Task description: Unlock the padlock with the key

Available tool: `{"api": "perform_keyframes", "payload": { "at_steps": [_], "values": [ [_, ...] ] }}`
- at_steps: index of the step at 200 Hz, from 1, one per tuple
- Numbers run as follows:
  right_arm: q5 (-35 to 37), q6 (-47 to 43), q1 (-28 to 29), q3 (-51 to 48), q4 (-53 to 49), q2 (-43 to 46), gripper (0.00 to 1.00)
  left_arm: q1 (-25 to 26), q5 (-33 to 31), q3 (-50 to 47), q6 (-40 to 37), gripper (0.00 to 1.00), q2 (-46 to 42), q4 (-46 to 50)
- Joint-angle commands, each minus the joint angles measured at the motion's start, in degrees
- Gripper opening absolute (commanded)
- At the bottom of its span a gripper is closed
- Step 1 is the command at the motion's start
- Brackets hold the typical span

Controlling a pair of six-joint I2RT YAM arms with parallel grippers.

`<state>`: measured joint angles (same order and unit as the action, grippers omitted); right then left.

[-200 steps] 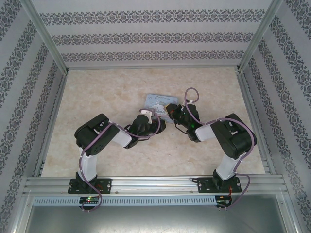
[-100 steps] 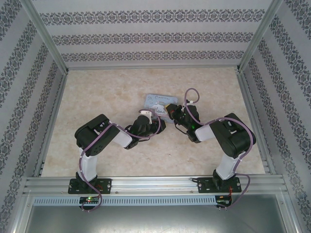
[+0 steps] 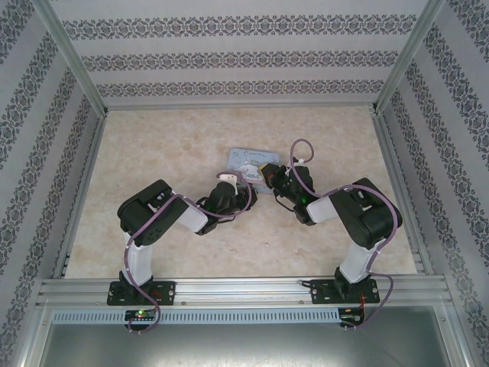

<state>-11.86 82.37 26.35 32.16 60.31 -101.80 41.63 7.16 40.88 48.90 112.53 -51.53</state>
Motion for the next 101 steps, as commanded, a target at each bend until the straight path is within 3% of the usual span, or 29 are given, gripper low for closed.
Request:
{"api": "perform_keyframes", "payload": {
  "at_steps": [1, 65, 101],
  "values": [
    [-0.26, -0.01, -0.42, -0.96, 0.41, -1.21, 0.00, 0.30, -0.09, 0.84, 0.27, 0.17, 0.30, 0.71],
    [-1.56, -0.01, -0.99, 0.33, -0.30, 0.21, 0.00, -0.21, 0.27, 1.38, 1.23, 0.00, -0.38, 3.16],
    [-2.78, -2.10, -1.56, 0.82, -4.19, 4.96, 0.00, -1.49, 1.28, 0.81, 3.87, 0.00, -1.00, 3.78]
  ]
}}
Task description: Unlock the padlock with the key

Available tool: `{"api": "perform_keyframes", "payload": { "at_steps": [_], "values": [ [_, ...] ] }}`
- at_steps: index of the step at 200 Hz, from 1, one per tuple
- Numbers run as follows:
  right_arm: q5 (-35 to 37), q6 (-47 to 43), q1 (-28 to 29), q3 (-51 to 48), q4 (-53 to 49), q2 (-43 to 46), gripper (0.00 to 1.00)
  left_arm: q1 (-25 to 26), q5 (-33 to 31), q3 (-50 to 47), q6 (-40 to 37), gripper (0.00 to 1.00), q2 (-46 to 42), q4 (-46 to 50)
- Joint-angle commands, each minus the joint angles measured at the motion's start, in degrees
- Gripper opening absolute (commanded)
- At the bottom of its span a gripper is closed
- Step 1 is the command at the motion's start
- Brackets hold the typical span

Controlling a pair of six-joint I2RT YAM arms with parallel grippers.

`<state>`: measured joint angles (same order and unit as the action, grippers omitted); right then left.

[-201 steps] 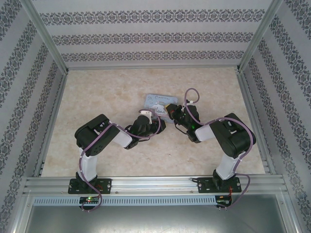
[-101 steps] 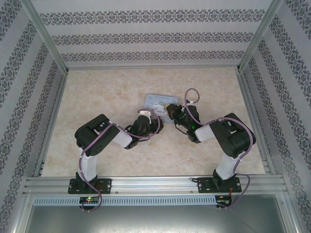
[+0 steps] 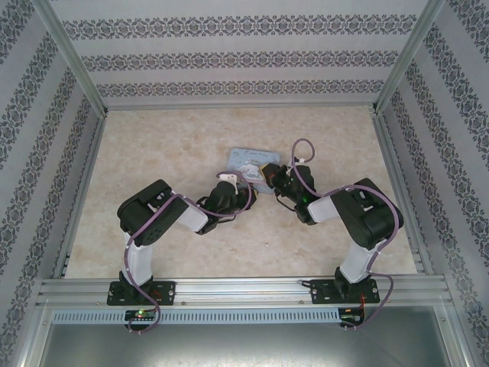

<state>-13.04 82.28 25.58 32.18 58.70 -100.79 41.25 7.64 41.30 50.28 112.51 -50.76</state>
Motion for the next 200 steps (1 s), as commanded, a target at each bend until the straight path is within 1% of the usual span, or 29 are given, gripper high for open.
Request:
{"api": "perform_keyframes", "payload": {
  "at_steps": [1, 52, 83, 116, 144, 157, 186, 200],
  "values": [
    [-1.62, -2.11, -0.80, 0.79, -2.73, 4.12, 0.00, -1.15, 0.80, 0.34, 2.56, 0.00, -1.02, 3.07],
    [-2.78, -6.04, -0.96, -0.84, -10.79, 14.33, 0.00, -2.82, 0.80, -1.52, 2.61, 0.00, -4.88, 6.38],
    [-3.01, -7.29, -0.66, -4.67, -14.29, 21.49, 0.00, -3.54, 1.54, -2.14, 2.08, 0.00, -7.90, 9.25],
    [-2.83, -9.00, 0.49, -9.82, -19.33, 30.07, 0.00, -4.55, 4.39, -1.87, 1.57, 0.00, -10.39, 12.71],
    [-1.49, -9.76, 2.80, -15.85, -22.05, 36.53, 0.00, -5.70, 7.37, -1.73, 2.43, 0.00, -12.15, 15.09],
    [-0.03, -9.75, 4.72, -18.49, -22.66, 38.80, 0.00, -6.00, 8.39, -1.54, 2.88, 0.00, -12.85, 16.05],
    [3.55, -10.81, 10.01, -22.77, -22.06, 41.21, 0.00, -6.19, 11.43, -1.19, 3.38, 0.00, -13.80, 16.82],
    [4.91, -10.61, 11.44, -24.34, -21.39, 41.16, 0.00, -6.27, 12.90, -1.33, 4.09, 0.00, -14.27, 16.55]
  ]
}}
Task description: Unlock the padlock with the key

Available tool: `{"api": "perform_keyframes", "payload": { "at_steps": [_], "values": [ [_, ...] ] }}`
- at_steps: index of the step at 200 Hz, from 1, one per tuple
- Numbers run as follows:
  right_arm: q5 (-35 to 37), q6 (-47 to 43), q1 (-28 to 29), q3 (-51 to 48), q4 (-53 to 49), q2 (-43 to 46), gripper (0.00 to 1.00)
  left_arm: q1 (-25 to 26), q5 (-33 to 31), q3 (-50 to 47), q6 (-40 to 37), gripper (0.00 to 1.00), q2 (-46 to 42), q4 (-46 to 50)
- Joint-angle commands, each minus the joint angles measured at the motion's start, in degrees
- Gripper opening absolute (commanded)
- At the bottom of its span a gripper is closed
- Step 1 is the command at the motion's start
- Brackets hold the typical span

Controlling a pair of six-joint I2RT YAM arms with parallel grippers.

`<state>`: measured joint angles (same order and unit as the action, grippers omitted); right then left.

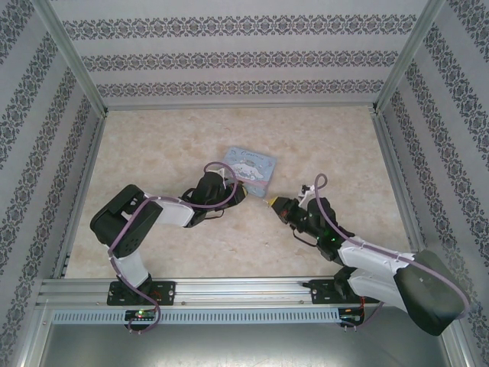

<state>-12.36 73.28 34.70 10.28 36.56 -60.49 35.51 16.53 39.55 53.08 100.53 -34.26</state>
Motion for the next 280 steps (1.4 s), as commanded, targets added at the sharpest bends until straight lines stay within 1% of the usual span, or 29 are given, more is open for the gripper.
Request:
{"api": "perform_keyframes", "payload": {
  "at_steps": [1, 33, 48, 75, 105, 127, 151, 182, 202, 248, 280],
  "values": [
    [4.30, -1.58, 2.40, -2.54, 0.91, 0.88, 0.00, -0.48, 4.11, 0.34, 1.35, 0.00, -2.33, 0.06],
    [4.74, -1.55, 3.07, -3.74, 3.83, -1.04, 0.00, -0.56, 8.10, 0.28, 3.23, 0.00, -3.12, -0.73],
    [4.62, -1.77, 2.99, -3.35, 4.44, -1.95, 0.00, -0.60, 10.85, 0.47, 3.78, 0.00, -3.33, -1.42],
    [4.50, -2.08, 2.69, -2.90, 5.27, -3.18, 0.00, -0.75, 15.97, 2.25, 3.87, 0.00, -3.91, 0.24],
    [4.69, -1.63, 2.09, -3.01, 5.97, -4.19, 0.00, -1.05, 18.16, 2.94, 6.13, 0.00, -3.76, -0.19],
    [6.19, 0.54, 1.87, -3.42, 5.94, -4.96, 0.00, -1.14, 18.18, 2.37, 10.11, 0.00, -2.67, -3.95],
    [7.85, 2.83, 1.92, -3.34, 8.35, -5.89, 0.00, -1.14, 18.10, 1.68, 15.53, 0.00, -0.71, -9.93],
    [11.23, 6.87, 2.28, -3.01, 8.00, -6.30, 0.00, -1.08, 16.22, 0.79, 20.63, 0.00, 0.88, -15.28],
    [13.74, 9.78, 3.05, -2.57, 7.95, -6.70, 0.00, -1.05, 14.52, -0.04, 22.29, 0.00, 1.31, -17.38],
    [18.54, 12.87, 5.07, -0.31, 6.34, -6.86, 0.00, -1.05, 11.09, -1.53, 24.48, 0.00, 1.07, -20.09],
    [20.12, 15.42, 5.47, 0.73, 6.33, -8.18, 0.00, -0.95, 9.58, -2.31, 25.36, 0.00, 0.76, -21.30]
  ]
}}
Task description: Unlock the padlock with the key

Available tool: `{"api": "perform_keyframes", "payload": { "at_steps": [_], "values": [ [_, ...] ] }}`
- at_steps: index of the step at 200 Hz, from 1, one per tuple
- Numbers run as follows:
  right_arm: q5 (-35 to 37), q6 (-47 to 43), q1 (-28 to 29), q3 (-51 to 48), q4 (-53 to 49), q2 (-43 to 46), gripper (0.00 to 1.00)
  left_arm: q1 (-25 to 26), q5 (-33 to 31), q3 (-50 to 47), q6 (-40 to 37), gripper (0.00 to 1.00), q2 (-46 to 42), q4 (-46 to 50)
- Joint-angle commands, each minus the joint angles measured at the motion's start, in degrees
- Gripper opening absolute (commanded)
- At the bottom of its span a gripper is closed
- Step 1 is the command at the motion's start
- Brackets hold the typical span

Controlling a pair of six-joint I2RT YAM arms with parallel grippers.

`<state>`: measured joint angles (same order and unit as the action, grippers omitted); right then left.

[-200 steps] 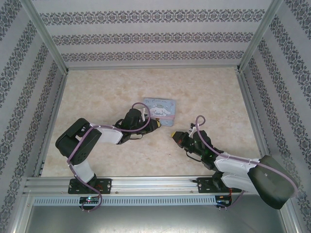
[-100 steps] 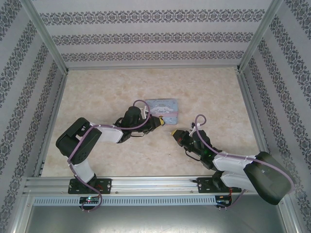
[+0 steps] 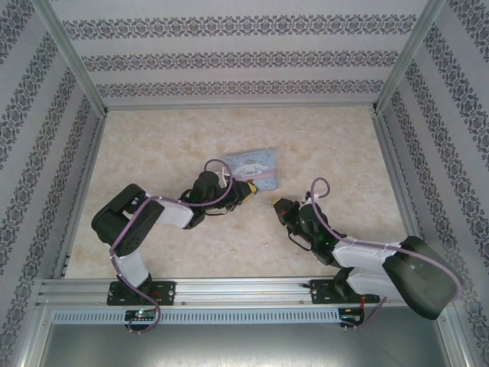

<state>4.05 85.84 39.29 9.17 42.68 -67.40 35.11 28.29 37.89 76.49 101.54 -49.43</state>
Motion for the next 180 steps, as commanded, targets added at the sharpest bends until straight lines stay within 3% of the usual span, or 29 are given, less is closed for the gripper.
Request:
{"api": "perform_keyframes", "payload": {
  "at_steps": [1, 180],
  "values": [
    [3.69, 2.93, 0.88, 1.92, 0.21, -1.35, 0.00, -0.57, -2.23, -0.68, 1.98, 0.00, -0.26, -6.17],
    [3.49, 4.07, 2.79, 9.02, 3.60, -12.54, 0.00, -0.31, -3.46, -1.63, 2.46, 0.00, -0.64, -7.00]
  ]
}}
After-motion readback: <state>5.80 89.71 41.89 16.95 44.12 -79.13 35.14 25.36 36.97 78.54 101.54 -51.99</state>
